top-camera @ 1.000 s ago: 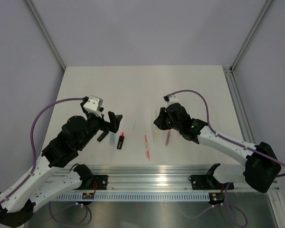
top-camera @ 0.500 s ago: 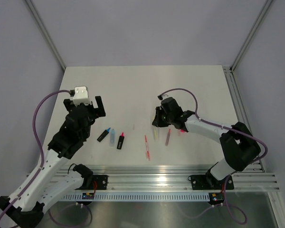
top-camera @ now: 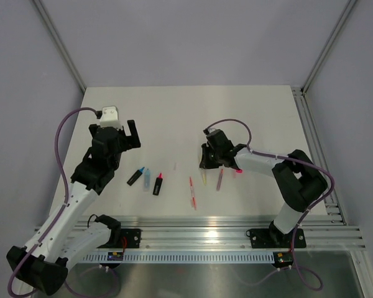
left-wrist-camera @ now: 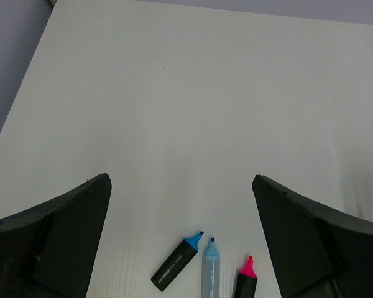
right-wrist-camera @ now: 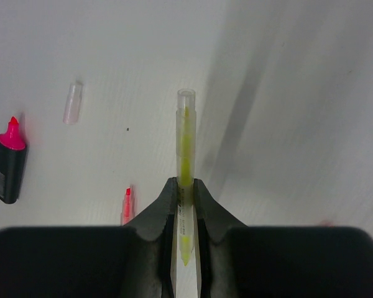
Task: Insert the pens into the pen caps
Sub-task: Place the pen at the center of the board.
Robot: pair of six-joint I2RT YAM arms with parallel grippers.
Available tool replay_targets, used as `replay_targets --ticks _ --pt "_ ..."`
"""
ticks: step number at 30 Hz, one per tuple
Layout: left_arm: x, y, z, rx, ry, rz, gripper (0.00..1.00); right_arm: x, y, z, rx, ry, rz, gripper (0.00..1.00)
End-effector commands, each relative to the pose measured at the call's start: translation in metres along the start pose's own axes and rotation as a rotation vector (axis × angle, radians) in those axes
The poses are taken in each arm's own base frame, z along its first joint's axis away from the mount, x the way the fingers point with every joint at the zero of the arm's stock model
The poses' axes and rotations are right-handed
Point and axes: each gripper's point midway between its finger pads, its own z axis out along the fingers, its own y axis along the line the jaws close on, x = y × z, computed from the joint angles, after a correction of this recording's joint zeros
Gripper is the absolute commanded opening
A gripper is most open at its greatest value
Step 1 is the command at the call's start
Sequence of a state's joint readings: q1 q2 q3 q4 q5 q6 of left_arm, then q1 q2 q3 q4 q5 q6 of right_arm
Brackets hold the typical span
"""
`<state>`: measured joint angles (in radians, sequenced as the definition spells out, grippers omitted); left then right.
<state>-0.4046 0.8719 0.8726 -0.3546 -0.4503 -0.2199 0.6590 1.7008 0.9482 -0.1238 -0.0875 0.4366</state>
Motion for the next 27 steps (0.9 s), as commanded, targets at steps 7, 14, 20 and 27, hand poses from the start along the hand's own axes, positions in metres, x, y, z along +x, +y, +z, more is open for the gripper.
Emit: replay_targets --ticks 7,14,20,27 --pt "-0.010 -0.010 0.006 0.041 -0.035 -0.033 0.99 -0.022 0.001 0.010 0.003 -0.035 -0.011 0.00" --pt "-0.009 -0.019 0.005 0.093 -0.027 -0.028 0.99 -0.024 -0.006 0.016 0.046 -0.031 -0.010 0.03" --pt "-0.005 -0.025 0.008 0.115 -0.009 -0.023 0.99 -0.021 -0.009 0.019 0.062 -0.017 0.004 0.11" --pt "-0.003 -0.030 0.009 0.136 0.004 -0.019 0.99 -0.011 -0.018 0.024 0.098 0.017 0.014 0.29"
